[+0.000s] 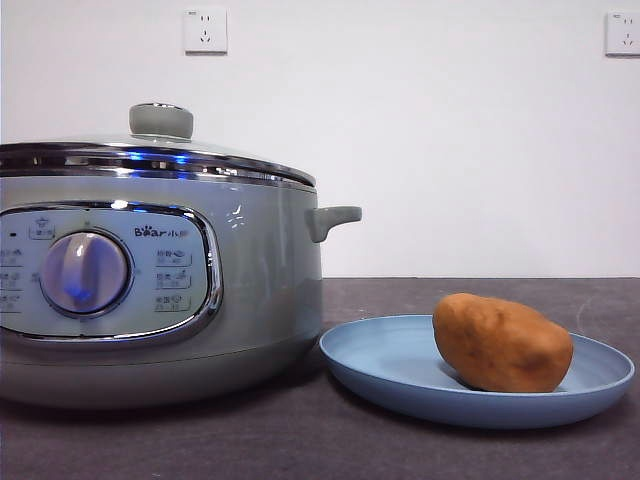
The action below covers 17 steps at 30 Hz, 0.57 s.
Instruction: Take the potato out from the steamer,put the potato on the plate,close the lid
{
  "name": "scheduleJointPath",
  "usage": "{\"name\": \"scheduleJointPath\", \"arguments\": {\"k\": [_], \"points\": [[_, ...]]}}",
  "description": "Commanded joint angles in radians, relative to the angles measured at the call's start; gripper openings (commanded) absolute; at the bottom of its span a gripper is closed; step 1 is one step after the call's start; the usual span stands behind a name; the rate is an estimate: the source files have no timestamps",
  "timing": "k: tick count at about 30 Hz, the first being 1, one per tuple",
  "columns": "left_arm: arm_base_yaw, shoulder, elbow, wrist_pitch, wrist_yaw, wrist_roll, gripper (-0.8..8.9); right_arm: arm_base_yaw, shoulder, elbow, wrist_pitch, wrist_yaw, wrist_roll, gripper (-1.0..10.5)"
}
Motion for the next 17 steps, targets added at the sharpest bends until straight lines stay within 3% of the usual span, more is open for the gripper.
{"name": "scheduleJointPath", "arguments": {"k": [1, 4, 8, 11, 17], "points": [[0.002, -0.002, -0.014, 0.004, -0.002, 0.005, -0.03, -0.097, -0.016, -0.034, 0.012, -0.027, 0.05, 0.0], [0.002, -0.002, -0.014, 0.004, -0.002, 0.005, -0.03, -0.172, -0.053, -0.114, 0.092, -0.024, 0.08, 0.0], [0.002, -0.002, -0.014, 0.004, -0.002, 0.005, -0.03, -0.219, -0.156, -0.311, 0.343, -0.014, 0.08, 0.0], [0.002, -0.002, -0.014, 0.004, -0.002, 0.005, -0.03, -0.223, -0.275, -0.553, 0.611, -0.017, 0.08, 0.0], [0.002, -0.002, -0.014, 0.004, -0.002, 0.005, -0.03, -0.217, -0.431, -0.846, 0.819, -0.017, 0.141, 0.0]]}}
